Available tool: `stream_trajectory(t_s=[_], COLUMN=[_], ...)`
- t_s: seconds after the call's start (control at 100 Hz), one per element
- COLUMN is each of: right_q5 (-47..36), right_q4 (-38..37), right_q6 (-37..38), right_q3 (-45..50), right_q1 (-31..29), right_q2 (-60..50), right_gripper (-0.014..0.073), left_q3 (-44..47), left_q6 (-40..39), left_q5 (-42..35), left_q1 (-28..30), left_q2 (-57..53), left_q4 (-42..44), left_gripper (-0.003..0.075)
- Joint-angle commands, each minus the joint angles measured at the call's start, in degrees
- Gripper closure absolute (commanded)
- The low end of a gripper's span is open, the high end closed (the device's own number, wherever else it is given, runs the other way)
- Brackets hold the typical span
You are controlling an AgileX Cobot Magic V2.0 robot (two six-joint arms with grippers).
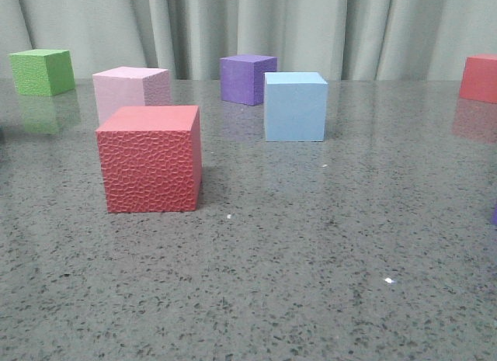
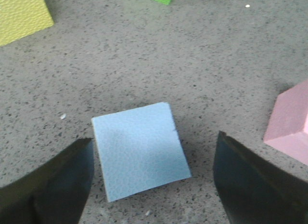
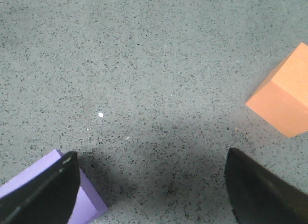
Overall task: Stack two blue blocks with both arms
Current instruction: 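Lower the left gripper and close it on the light blue cube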
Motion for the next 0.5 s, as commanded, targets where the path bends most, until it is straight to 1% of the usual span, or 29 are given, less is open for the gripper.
stream_trajectory(t_s=[0.0,0.49], right_q5=[-3.25,-3.09], right_q4=[-1.88,-1.57], right_q6=[-0.52,-0.52], right_q3=[-1.38,-1.38], right_q1=[-0.39,-0.39], right_q2=[-0.52,-0.52], right_gripper=[-0.0016,-0.0016], left_q3=[-2.12,-2.12], left_q6=[-1.21,-2.32], left_q5=[-2.14,-1.29], left_q1=[0.14,0.14], left_q2=[-1.53,1.67], left_q4=[1.13,1.82], left_gripper=[0.0223,0.0223])
